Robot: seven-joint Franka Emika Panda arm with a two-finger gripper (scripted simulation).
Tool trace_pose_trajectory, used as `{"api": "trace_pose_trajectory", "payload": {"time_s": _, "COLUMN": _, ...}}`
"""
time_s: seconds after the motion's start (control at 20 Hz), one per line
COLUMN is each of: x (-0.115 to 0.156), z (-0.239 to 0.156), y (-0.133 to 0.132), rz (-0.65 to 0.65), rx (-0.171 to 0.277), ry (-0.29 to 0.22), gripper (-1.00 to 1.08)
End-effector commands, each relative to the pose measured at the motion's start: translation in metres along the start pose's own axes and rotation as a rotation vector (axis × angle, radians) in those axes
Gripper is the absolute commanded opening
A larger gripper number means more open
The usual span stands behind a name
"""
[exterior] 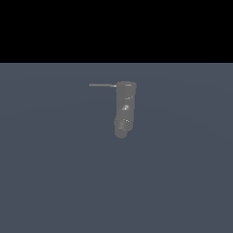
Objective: Turn on the faucet by rotating a designated handle.
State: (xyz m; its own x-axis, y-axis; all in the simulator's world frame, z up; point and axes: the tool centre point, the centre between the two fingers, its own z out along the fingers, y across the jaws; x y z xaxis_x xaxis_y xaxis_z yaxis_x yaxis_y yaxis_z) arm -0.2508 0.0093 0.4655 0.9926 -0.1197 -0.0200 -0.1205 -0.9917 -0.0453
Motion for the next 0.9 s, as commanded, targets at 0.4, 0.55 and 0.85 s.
{"api": "trace_pose_trajectory", "payload": {"time_s": 0.4, "x": 0.024, "z": 0.03, "y": -0.041, "rz": 0.176, "rx": 0.0, "ry": 0.005, "gripper": -1.0}}
{"api": "trace_pose_trajectory", "payload": {"time_s": 0.55, "x": 0.034, "z": 0.041, "y": -0.054, "rz": 0.238, "rx": 0.0, "ry": 0.006, "gripper": -1.0}}
{"api": "trace_pose_trajectory", "payload": {"time_s": 0.85, "x": 0.057, "z": 0.062, "y": -0.079, "rz": 0.361, "rx": 0.0, "ry": 0.009, "gripper": -1.0}}
